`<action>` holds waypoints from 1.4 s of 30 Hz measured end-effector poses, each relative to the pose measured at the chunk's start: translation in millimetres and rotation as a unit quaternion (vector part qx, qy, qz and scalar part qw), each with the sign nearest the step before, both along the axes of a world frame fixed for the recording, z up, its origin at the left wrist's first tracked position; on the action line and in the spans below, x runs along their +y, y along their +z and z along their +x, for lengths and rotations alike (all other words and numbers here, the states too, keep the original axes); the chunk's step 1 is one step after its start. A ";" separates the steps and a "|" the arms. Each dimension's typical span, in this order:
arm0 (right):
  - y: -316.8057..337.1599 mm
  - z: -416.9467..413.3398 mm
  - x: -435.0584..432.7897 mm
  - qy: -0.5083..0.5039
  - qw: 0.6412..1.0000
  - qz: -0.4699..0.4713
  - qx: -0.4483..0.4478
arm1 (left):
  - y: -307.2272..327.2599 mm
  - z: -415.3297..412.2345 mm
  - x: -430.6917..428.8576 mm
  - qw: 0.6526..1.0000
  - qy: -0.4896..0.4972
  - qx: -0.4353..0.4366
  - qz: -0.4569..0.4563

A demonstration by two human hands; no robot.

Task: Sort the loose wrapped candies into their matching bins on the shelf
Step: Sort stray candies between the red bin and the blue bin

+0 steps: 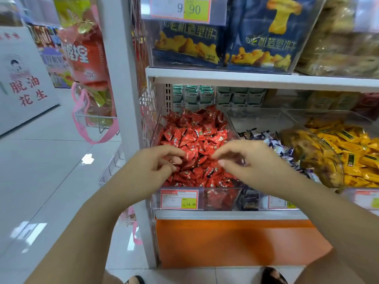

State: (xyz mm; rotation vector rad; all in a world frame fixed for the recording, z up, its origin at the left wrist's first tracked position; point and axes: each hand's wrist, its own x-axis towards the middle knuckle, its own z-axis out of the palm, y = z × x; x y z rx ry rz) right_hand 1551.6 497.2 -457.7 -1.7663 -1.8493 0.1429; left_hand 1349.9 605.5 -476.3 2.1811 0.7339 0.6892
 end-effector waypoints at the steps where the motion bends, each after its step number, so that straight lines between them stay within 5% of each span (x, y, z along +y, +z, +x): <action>1: -1.2 -9.6 6.5 0.031 0.999 -0.028 0.003 | 1.6 -5.3 -0.9 1.000 0.014 -0.007 0.006; 12: -11.0 -74.8 85.3 0.109 0.927 -0.346 0.093 | -2.9 -46.9 3.1 0.988 0.082 0.105 0.072; 20: -8.0 -46.5 85.3 0.059 0.899 -0.418 0.116 | -6.4 -49.8 3.8 0.988 0.078 0.097 0.090; 30: 14.8 -20.4 59.6 0.059 0.915 -0.398 -0.010 | -28.0 -57.6 11.7 0.986 0.066 0.053 0.141; 36: 13.3 -61.6 77.0 0.113 0.960 -0.223 -0.124 | -26.7 -54.7 18.8 0.987 0.072 0.069 0.128; 42: -28.1 -74.8 105.2 0.074 0.950 -0.150 -0.263 | -26.7 -54.8 21.6 0.988 0.070 0.071 0.114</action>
